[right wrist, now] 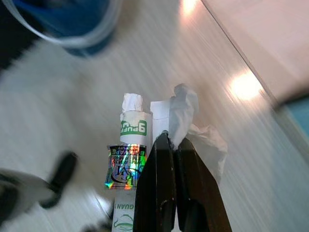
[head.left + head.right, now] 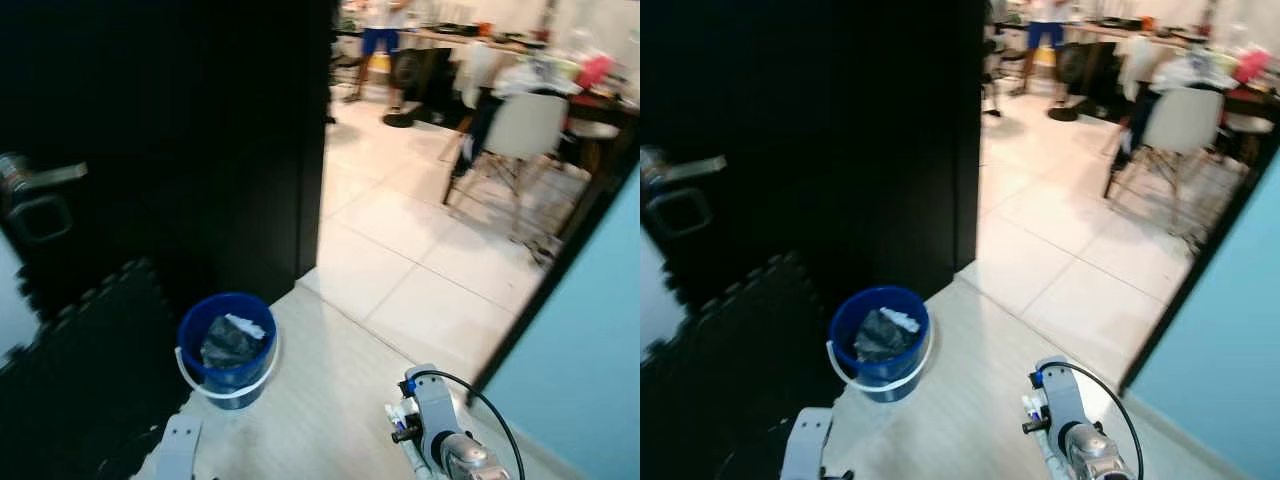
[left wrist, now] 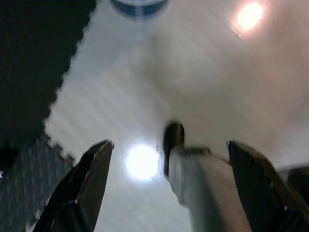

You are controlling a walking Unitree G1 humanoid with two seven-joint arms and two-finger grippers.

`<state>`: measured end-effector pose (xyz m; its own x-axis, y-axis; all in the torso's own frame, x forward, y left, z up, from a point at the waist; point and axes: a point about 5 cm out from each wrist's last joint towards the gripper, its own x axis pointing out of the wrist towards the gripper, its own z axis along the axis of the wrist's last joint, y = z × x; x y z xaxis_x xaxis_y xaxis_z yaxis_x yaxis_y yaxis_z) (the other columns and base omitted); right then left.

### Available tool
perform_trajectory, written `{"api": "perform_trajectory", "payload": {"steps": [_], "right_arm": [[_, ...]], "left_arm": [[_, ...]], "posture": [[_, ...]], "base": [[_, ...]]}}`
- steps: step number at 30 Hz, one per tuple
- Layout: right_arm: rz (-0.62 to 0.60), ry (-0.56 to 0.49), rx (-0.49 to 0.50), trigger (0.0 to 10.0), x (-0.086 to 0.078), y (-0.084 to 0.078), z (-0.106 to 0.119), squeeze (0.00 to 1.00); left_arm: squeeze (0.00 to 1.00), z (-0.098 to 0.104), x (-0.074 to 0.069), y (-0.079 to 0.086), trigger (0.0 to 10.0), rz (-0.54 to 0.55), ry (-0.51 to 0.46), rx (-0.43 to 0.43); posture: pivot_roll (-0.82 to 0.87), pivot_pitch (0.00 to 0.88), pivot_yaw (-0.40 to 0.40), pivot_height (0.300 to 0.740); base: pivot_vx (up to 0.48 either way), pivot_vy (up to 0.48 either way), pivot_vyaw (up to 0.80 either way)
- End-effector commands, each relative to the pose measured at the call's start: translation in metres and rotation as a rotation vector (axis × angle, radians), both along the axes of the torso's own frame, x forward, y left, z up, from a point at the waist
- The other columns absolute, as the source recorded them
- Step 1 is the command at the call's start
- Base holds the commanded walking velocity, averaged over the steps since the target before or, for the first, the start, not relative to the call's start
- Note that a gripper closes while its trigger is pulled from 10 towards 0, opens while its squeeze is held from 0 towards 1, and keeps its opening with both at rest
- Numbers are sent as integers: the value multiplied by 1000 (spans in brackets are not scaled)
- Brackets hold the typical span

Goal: Clean up the room

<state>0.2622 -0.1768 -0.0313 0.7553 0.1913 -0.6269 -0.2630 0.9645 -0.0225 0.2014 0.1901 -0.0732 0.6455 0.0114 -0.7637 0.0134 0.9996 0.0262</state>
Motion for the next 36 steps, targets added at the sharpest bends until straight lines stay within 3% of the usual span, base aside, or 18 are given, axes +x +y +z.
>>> {"api": "perform_trajectory", "payload": {"steps": [1,7,15,28,36], "right_arm": [[14,-30,40,10000,-1,5,1,0],[15,-59,41,10000,-4,8,0,0],[13,-66,-6,10000,1,3,3,0],[26,-147,-10,10000,19,7,20,0],[82,-179,10,10000,29,14,29,0]], "left_arm": [[0,4,8,-10,10000,-58,-41,-27],[0,6,9,-13,10000,-87,-75,-48],[0,4,7,-12,10000,-102,-53,-29],[0,-8,-14,-10,10000,-98,38,-15],[0,-10,-18,-6,10000,-93,55,-2]], "posture": [[86,0,-44,736],[74,0,-33,736],[77,0,-37,736],[68,0,-39,736],[74,0,-41,736]], "base": [[0,0,763],[48,0,746],[455,0,0],[480,0,0],[480,0,705]]}}
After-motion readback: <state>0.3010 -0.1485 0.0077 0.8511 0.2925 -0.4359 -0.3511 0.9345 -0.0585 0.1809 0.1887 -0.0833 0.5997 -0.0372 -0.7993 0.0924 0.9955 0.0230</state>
